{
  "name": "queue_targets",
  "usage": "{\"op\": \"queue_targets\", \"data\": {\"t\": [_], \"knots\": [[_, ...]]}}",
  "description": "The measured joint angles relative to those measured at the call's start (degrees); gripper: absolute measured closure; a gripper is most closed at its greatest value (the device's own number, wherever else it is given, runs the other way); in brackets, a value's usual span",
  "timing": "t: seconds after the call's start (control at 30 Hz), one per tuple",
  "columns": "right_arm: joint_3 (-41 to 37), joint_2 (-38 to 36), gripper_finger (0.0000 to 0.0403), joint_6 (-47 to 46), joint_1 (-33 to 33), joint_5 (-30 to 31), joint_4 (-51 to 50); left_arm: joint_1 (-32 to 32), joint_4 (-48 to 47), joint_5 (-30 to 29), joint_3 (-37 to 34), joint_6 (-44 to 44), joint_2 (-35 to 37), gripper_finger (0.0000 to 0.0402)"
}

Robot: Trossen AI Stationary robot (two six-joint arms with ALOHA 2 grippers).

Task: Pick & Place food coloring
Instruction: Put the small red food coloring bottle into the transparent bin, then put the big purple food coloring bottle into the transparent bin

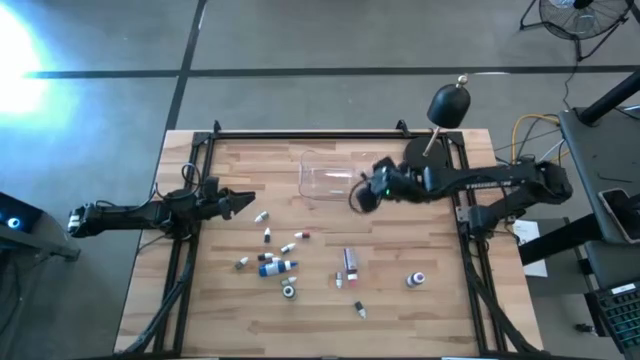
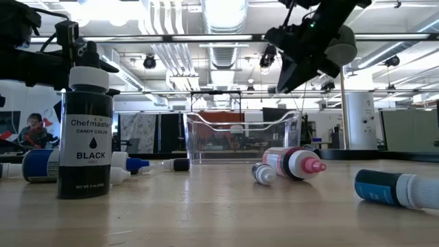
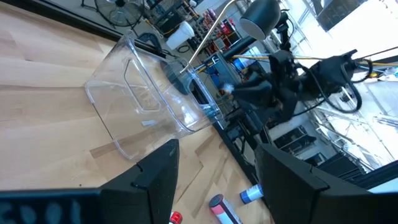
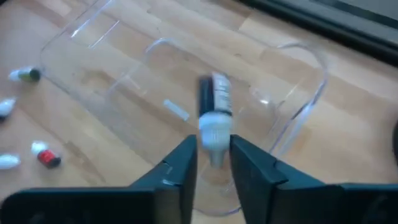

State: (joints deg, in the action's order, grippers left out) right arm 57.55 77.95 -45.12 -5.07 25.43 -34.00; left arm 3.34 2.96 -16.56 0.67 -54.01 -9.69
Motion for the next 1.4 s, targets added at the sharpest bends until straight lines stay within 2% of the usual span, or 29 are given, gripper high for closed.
{"op": "queue_targets", "data": {"t": [0.2, 0.33, 0.43, 0.5, 0.6, 0.73, 0.93, 1.1, 1.4], "knots": [[0.2, -1.4, 0.0216, 1.8, -2.1, -3.2, -0.1, 0.0, 0.0, 0.0, 0.0, 0.0, 0.0, 0.0216], [0.2, -2.8, 0.0174, 7.4, 2.1, -3.7, -0.5, 0.0, 0.0, 0.0, 0.0, 0.0, 0.0, 0.0216], [0.2, -4.2, 0.0159, 9.4, 7.7, -4.1, -4.8, 0.0, 0.0, 0.0, 0.0, 0.0, 0.0, 0.0216], [0.3, -4.8, 0.0155, 7.6, 12.2, -4.6, -11.2, 0.0, 0.0, 0.0, 0.0, 0.0, 0.0, 0.0216], [0.2, -5.1, 0.0156, -0.5, 20.2, -5.1, -19.6, 0.0, 0.0, 0.0, 0.0, 0.0, 0.0, 0.0216], [0.7, -5.7, 0.0163, -9.3, 30.7, -6.0, -21.3, 0.0, 0.0, 0.0, 0.0, 0.0, 0.0, 0.0216], [2.9, -4.5, 0.0163, -6.7, 41.0, -7.1, -22.4, 0.0, 0.0, 0.0, 0.0, 0.0, 0.0, 0.0216], [4.1, -3.5, 0.0159, -4.3, 43.5, -12.4, -24.4, 0.0, 0.0, 0.0, 0.0, 0.0, 0.0, 0.0216], [4.1, -1.7, 0.0167, -3.0, 43.9, -17.0, -30.9, 0.0, 0.0, 0.0, 0.0, 0.0, 0.0, 0.0216]]}}
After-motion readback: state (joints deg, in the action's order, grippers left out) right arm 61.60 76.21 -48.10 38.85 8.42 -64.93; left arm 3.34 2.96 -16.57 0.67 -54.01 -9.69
